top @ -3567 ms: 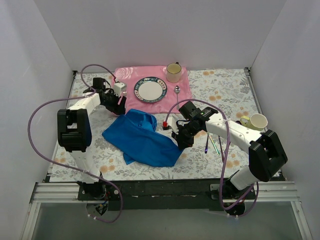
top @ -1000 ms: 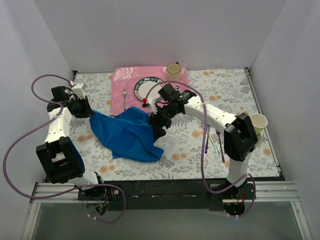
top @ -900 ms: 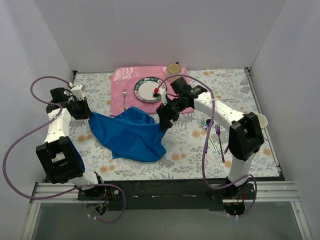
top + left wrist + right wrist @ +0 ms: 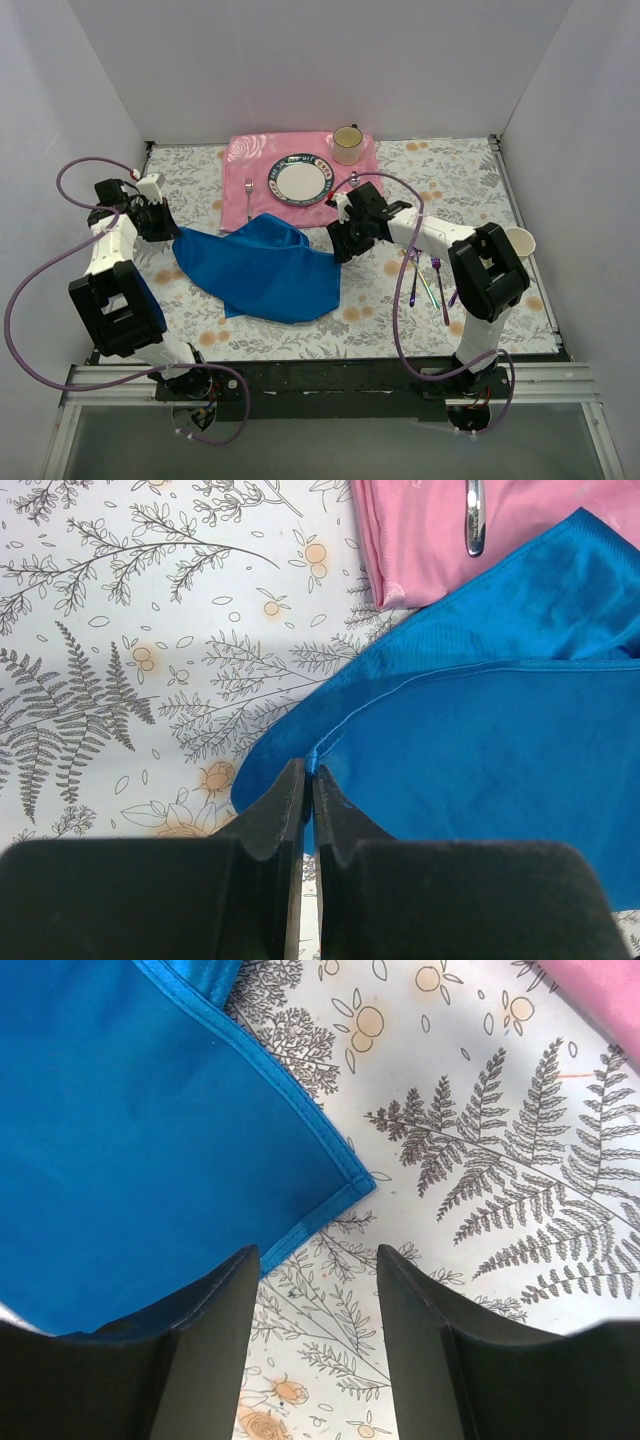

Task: Fold the napkin into a case and place the utensils inside
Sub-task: Flatten out the crumpled napkin at the center of the board.

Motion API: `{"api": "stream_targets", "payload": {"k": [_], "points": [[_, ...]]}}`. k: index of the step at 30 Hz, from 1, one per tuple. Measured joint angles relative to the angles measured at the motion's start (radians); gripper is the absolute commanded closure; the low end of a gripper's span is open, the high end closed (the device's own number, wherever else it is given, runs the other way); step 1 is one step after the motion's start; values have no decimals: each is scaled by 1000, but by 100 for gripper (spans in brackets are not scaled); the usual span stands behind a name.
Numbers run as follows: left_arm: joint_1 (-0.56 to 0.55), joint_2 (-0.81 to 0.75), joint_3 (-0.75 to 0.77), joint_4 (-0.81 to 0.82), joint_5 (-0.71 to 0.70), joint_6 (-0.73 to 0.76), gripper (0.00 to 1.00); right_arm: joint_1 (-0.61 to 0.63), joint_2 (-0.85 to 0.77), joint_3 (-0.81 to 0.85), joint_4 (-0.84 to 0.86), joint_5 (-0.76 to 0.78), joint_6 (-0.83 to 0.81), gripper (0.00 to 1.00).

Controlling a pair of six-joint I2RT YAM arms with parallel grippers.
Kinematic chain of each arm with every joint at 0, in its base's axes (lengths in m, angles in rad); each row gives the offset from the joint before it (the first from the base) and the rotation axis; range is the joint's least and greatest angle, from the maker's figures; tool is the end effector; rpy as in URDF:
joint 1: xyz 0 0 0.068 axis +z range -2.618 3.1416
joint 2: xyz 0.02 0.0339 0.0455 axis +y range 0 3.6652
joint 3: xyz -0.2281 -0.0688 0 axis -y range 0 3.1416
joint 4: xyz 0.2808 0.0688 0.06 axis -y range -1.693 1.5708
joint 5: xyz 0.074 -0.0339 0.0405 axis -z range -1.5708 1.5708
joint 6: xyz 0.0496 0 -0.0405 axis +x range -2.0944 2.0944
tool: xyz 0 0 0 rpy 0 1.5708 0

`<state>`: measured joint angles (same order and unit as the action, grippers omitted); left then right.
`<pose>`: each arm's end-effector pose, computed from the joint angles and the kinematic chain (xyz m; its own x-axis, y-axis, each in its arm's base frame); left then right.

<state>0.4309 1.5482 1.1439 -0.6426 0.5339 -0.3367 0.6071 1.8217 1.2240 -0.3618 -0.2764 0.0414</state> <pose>0.3331 0.1253 0.1852 -0.7002 -0.6349 -0.3266 -0.3810 0.7191 -0.5812 0.3310 0.2464 0.1264 -0.7000 -0.4378 -0.5642 -0.6491 0.7195 0.2470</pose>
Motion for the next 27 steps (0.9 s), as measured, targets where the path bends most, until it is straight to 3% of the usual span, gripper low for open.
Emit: {"api": "stream_targets", "payload": {"k": [6,13,17,22,25,27], "points": [[0,0,0,0,9,0,100,49,16,26,0,143,3,43],[0,-2,0,3,14,0,100,69,87,61,2,208,7,43],[0,-5,-3,16,19,0,100,100,103,64,5,239,4,48],[0,-6,-5,24,25,0,100,137,111,69,6,282,-10,70],[0,-6,-5,24,27,0,100,146,114,70,6,306,-18,95],[0,-8,-5,24,31,2,100,146,115,72,5,308,-18,99]]}}
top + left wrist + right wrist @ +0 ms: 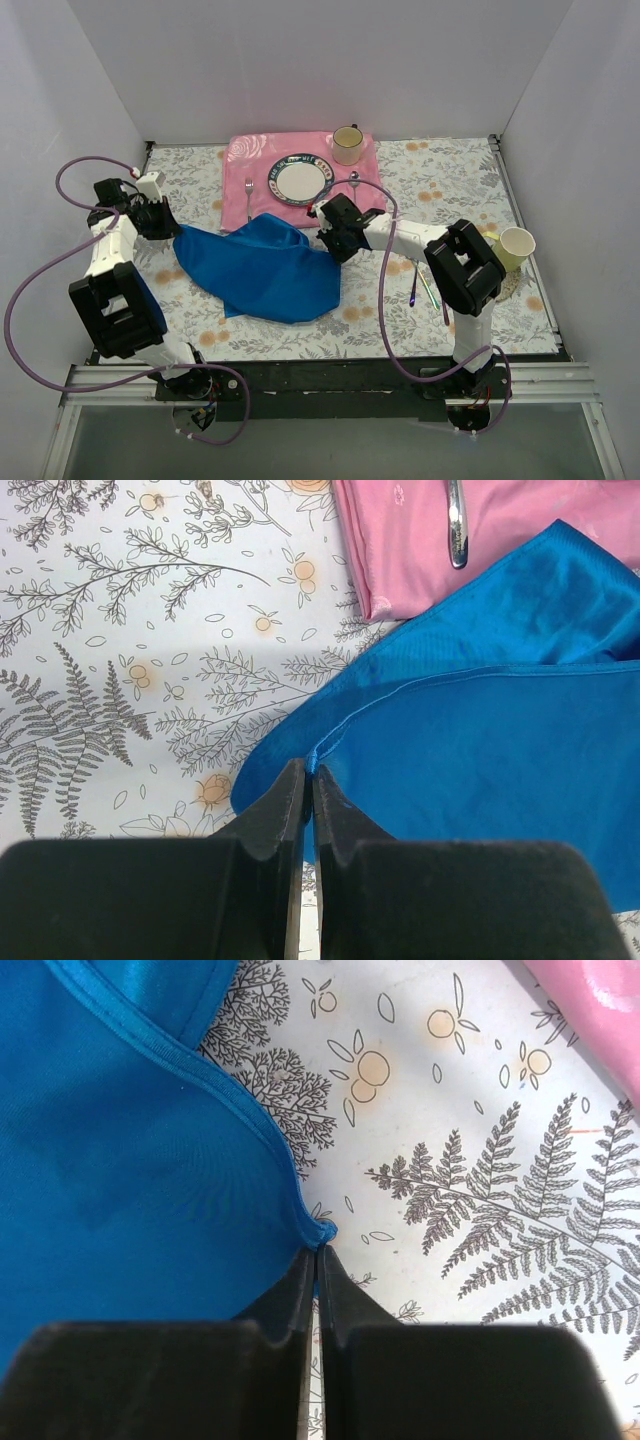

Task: Fold the napkin into a case and place the utensils inside
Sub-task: Flatten out the crumpled napkin at the center of the board.

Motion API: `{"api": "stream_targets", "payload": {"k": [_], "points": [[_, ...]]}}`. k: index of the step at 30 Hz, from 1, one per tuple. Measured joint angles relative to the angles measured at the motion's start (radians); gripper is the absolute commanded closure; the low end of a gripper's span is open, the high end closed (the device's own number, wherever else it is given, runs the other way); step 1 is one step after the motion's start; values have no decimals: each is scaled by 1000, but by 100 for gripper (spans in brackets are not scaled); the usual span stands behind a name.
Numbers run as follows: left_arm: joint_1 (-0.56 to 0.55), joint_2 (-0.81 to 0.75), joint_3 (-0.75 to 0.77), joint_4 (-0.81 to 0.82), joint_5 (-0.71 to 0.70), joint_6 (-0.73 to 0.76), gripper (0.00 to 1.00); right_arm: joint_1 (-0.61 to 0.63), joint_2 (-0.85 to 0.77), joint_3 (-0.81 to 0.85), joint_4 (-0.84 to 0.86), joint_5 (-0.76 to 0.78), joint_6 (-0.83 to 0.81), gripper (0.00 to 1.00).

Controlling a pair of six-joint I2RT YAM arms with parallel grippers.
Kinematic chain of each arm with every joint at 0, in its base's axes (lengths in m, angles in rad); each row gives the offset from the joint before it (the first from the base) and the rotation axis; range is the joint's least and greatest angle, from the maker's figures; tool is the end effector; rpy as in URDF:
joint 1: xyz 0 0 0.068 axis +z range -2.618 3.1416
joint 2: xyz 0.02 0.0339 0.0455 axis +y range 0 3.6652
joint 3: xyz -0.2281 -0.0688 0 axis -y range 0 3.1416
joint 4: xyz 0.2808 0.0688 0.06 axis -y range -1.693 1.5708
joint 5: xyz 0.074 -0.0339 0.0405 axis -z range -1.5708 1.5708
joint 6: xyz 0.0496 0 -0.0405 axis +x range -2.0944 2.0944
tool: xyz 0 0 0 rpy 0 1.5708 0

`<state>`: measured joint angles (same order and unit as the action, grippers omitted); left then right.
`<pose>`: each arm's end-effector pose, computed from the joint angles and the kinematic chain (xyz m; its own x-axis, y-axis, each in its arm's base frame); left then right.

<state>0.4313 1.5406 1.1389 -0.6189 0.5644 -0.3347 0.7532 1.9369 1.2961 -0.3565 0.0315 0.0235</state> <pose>0.3341 0.1246 0.1881 -0.6988 -0.6271 -0.3441 -0.3480 0.7183 -0.6024 0.3145 0.2927 0.1029 -0.6284 -0.5570 -0.5430 -0.6566 0.7541 -0.0137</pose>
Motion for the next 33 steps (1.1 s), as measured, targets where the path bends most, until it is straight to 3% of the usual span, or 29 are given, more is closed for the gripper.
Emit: {"api": "stream_targets", "payload": {"k": [9,19,25,33], "points": [[-4,-27,33,-34,55,10,100,-39,-42,22,-34,-6,-114,99],[-58,-76,432,-81,162,-74,100,-156,-313,324,-18,-53,-331,99],[-58,-238,541,-32,183,-173,100,-149,-521,399,-6,-28,-394,99],[-59,-639,444,52,137,-209,100,-142,-822,341,-49,-70,-444,99]]}}
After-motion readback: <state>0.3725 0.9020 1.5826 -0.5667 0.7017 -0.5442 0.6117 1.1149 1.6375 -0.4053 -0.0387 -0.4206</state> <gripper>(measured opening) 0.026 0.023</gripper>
